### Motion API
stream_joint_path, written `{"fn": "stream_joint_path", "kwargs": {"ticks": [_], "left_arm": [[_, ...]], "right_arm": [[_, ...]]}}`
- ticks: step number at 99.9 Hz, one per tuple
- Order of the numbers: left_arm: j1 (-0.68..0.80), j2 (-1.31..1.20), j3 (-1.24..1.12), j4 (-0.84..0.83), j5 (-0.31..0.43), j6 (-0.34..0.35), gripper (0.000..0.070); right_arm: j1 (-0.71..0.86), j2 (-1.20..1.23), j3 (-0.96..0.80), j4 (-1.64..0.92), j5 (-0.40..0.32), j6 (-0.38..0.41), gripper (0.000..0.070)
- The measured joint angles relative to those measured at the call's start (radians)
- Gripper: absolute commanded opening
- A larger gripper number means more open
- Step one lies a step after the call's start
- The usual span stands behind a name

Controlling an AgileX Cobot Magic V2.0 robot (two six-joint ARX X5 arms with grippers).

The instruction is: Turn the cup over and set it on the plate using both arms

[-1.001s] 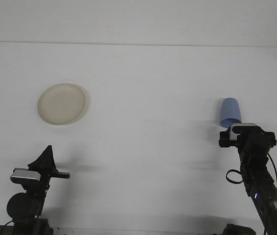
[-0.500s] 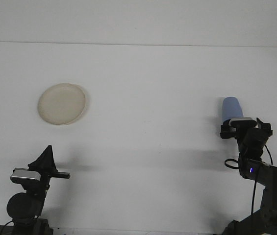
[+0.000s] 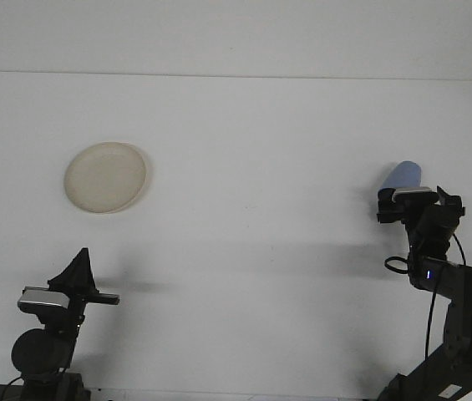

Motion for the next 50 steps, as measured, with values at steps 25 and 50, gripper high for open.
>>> {"fn": "stream_joint_path", "kwargs": {"ticks": [25, 50], "left_arm": [[0.000, 0.000, 0.000, 0.000, 0.000, 0.000, 0.0014], [0.000, 0.000, 0.000, 0.000, 0.000, 0.000, 0.0014]], "right_arm": [[-0.013, 0.003, 0.031, 0.002, -0.005, 0.000, 0.0611], [-0.034, 0.040, 0.044, -0.007, -0.021, 0.000, 0.0177]]}}
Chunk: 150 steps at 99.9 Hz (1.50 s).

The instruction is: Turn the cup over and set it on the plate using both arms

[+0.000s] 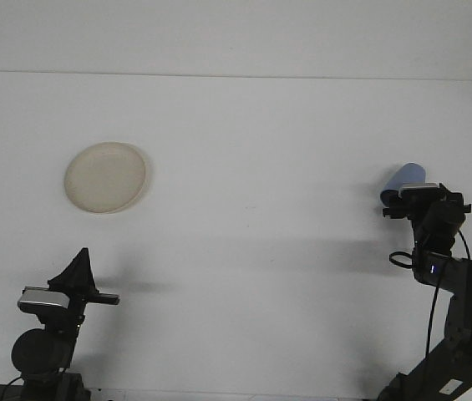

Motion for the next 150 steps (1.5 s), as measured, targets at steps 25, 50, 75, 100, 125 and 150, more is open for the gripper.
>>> {"fn": "stream_joint_path", "kwargs": {"ticks": [25, 50, 75, 100, 125, 150], "left_arm": [[0.000, 0.000, 0.000, 0.000, 0.000, 0.000, 0.0014], [0.000, 0.000, 0.000, 0.000, 0.000, 0.000, 0.0014], [0.000, 0.000, 0.000, 0.000, 0.000, 0.000, 0.0014], [0.000, 0.000, 0.000, 0.000, 0.000, 0.000, 0.0014], [0.000, 0.000, 0.000, 0.000, 0.000, 0.000, 0.0014], [0.000, 0.000, 0.000, 0.000, 0.000, 0.000, 0.0014]], "right_arm": [[-0.004, 0.000, 0.002, 0.002, -0.027, -0.001, 0.0000], [-0.001, -0.063, 0.002, -0.094, -0.027, 0.089, 0.0000], [0.020, -0.397, 0.005, -0.340, -0.089, 0.332, 0.0000], [0.115, -0.712, 0.009, -0.704, -0.316, 0.559, 0.0000], [0.337, -0.786, 0.130, -1.184, -0.476, 0.569, 0.0000], [0.624, -0.660, 0.368, -1.659, -0.437, 0.395, 0.0000]]}}
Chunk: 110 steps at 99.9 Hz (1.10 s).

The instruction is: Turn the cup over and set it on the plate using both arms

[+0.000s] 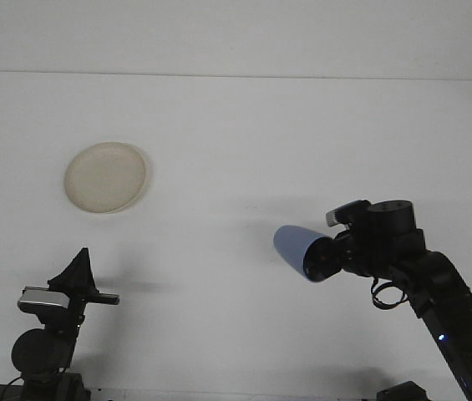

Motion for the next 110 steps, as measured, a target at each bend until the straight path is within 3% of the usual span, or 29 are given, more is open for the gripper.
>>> {"fn": "stream_joint_path", "kwargs": {"ticks": [26, 41, 67, 81, 110], "left_arm": [[0.000, 0.000, 0.000, 0.000, 0.000, 0.000, 0.0014], [0.000, 0.000, 0.000, 0.000, 0.000, -0.002, 0.0014], [0.000, 0.000, 0.000, 0.000, 0.000, -0.027, 0.0014], [0.000, 0.000, 0.000, 0.000, 0.000, -0.027, 0.0014], [0.000, 0.000, 0.000, 0.000, 0.000, -0.027, 0.0014]], "right_arm": [[0.296, 0.232, 0.197, -0.325, 0.224, -0.117, 0.0000], [0.417, 0.358, 0.262, -0.368, 0.303, -0.134, 0.0000], [0.531, 0.523, 0.301, -0.386, 0.341, -0.138, 0.0000], [0.568, 0.569, 0.301, -0.402, 0.411, -0.139, 0.0000], [0.584, 0.615, 0.301, -0.401, 0.413, -0.140, 0.0000]]}}
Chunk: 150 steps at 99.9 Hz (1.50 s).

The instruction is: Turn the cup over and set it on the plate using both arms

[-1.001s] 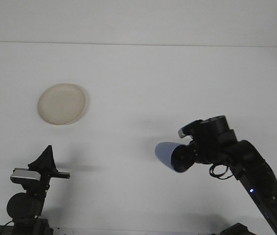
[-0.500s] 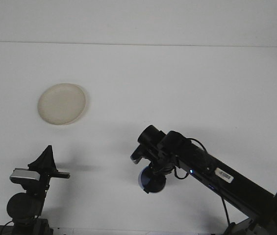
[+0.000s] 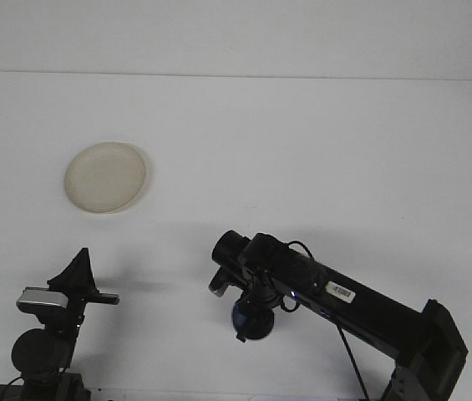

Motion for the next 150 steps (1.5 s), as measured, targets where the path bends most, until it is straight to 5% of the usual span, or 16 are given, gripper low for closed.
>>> {"fn": "stream_joint_path", "kwargs": {"ticks": [16, 32, 37, 55, 80, 101, 123, 150], "left_arm": [[0.000, 0.000, 0.000, 0.000, 0.000, 0.000, 0.0014], [0.000, 0.000, 0.000, 0.000, 0.000, -0.005, 0.0014], [0.000, 0.000, 0.000, 0.000, 0.000, -0.016, 0.0014], [0.000, 0.000, 0.000, 0.007, 0.000, -0.113, 0.0012], [0.000, 0.000, 0.001, 0.004, 0.008, -0.423, 0.0012], [0.000, 0.002, 0.016, -0.031, 0.174, -0.587, 0.0012], [0.000, 0.032, 0.154, -0.192, 0.280, -0.637, 0.0012], [0.000, 0.271, 0.372, -0.304, 0.465, -0.583, 0.0012]], "right_arm": [[0.001, 0.010, 0.002, 0.006, -0.004, -0.002, 0.0032], [0.001, 0.010, 0.004, 0.013, -0.010, -0.015, 0.0422], [0.000, 0.011, 0.006, 0.013, -0.006, -0.018, 0.0473], [-0.005, 0.014, 0.093, -0.064, -0.007, -0.023, 0.0474], [-0.027, -0.040, 0.296, -0.071, -0.006, -0.037, 0.0474], [-0.095, -0.234, 0.330, 0.020, -0.005, -0.045, 0.0472], [-0.229, -0.462, 0.191, 0.200, -0.003, -0.046, 0.0466], [-0.434, -0.878, -0.237, 0.534, -0.002, -0.045, 0.0466]]}}
